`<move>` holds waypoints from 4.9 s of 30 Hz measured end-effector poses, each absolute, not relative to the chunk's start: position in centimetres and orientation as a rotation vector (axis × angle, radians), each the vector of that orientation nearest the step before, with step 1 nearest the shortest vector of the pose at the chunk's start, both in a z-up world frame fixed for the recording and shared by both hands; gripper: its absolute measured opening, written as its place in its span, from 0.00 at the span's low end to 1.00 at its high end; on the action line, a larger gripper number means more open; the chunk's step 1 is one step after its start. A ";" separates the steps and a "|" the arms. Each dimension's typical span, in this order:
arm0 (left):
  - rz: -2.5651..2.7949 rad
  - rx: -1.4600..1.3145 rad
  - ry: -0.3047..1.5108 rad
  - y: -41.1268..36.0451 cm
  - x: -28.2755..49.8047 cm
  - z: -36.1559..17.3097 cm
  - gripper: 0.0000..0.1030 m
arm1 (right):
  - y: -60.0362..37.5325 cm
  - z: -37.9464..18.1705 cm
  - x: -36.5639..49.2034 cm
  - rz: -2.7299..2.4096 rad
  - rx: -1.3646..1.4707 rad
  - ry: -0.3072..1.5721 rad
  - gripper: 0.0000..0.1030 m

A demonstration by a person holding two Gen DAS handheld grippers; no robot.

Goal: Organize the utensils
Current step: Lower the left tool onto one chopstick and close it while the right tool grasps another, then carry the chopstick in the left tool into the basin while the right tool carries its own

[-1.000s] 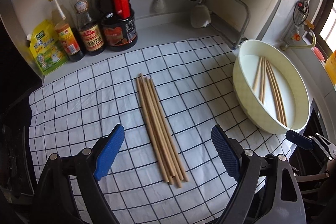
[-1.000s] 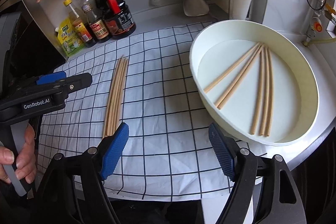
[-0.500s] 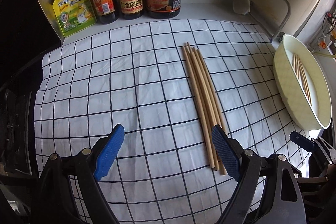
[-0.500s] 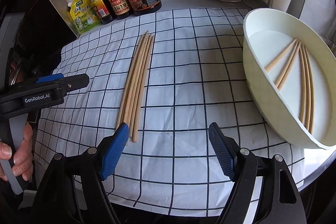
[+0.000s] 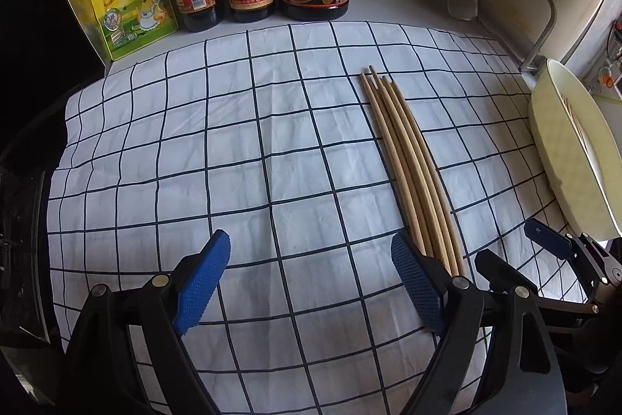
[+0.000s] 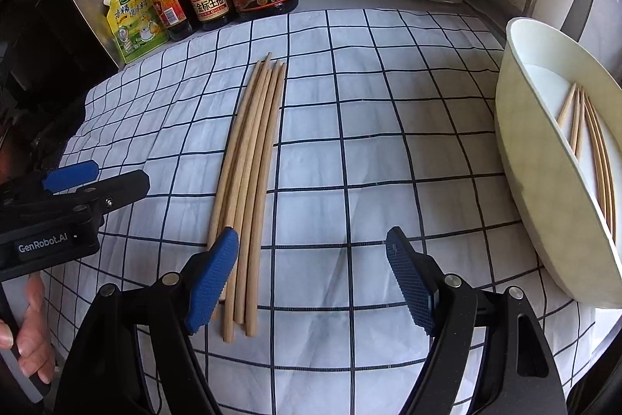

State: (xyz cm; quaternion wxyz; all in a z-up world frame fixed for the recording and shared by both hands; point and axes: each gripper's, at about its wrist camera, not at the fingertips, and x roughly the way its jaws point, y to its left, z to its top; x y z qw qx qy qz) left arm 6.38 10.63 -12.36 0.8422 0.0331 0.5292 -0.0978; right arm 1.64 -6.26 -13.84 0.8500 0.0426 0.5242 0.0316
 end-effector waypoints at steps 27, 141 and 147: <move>-0.298 0.052 1.154 9.6 7.7 -14.2 0.81 | -4.7 -15.3 3.5 -0.028 -0.062 1.121 0.73; -0.363 0.115 1.123 6.3 7.2 -9.2 0.07 | -9.2 -8.3 0.2 0.128 0.177 1.066 0.06; -0.453 0.134 1.067 2.2 6.8 -5.9 0.07 | -13.0 -5.3 -1.9 0.071 0.203 1.026 0.06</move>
